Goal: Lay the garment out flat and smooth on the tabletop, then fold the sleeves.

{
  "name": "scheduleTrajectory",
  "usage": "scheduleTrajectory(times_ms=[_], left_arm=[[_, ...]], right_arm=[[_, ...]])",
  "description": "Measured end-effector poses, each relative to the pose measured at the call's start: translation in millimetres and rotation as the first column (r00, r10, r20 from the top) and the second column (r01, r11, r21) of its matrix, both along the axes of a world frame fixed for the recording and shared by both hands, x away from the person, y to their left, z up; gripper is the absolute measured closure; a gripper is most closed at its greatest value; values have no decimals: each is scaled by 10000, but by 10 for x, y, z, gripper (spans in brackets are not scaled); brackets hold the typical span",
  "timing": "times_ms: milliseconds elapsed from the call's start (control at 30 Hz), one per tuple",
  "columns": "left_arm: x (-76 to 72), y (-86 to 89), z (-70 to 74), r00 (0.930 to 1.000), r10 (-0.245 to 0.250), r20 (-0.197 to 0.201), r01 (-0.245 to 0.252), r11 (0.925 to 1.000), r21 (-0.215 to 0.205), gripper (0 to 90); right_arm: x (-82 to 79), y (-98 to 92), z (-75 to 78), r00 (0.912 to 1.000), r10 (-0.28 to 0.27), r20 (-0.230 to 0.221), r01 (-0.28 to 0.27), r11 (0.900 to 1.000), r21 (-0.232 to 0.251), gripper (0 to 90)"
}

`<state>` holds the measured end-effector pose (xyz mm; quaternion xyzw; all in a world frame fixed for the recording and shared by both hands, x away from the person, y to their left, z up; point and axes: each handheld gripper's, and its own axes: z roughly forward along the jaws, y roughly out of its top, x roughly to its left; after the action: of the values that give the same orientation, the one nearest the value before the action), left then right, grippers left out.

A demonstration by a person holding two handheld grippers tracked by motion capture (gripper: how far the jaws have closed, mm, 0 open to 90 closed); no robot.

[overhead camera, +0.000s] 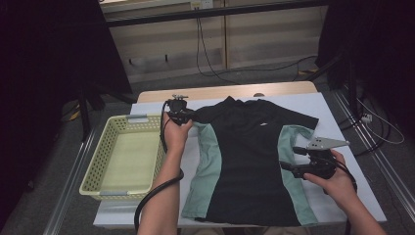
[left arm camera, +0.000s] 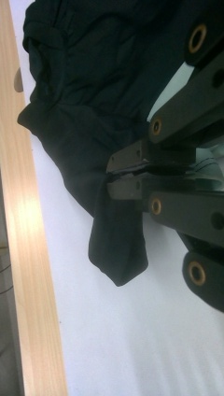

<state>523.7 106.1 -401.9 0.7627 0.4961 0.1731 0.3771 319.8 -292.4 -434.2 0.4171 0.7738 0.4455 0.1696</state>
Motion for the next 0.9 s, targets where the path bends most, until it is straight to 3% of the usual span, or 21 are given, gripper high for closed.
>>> scheduleTrajectory(times_ms=[200, 500, 700, 900], left_arm=[[-9, -34, 16, 9998, -175, 39, 174, 9998, 133, 867], [-6, -115, 29, 9995, -282, 141, 282, 9996, 0, 865], [-43, -198, 64, 9970, -646, 421, 646, 9979, -2, 863], [-65, -303, 11, 9921, -1070, 663, 1072, 9942, 1, 860]], right_arm=[[6, 13, -5, 10000, 65, -16, -65, 10000, -32, 226], [-2, 11, 3, 10000, 20, 20, -20, 10000, -19, 226], [11, 46, 1, 9999, 119, -2, -119, 9999, -69, 225], [7, 75, 3, 9998, 206, -12, -206, 9998, -84, 224]])
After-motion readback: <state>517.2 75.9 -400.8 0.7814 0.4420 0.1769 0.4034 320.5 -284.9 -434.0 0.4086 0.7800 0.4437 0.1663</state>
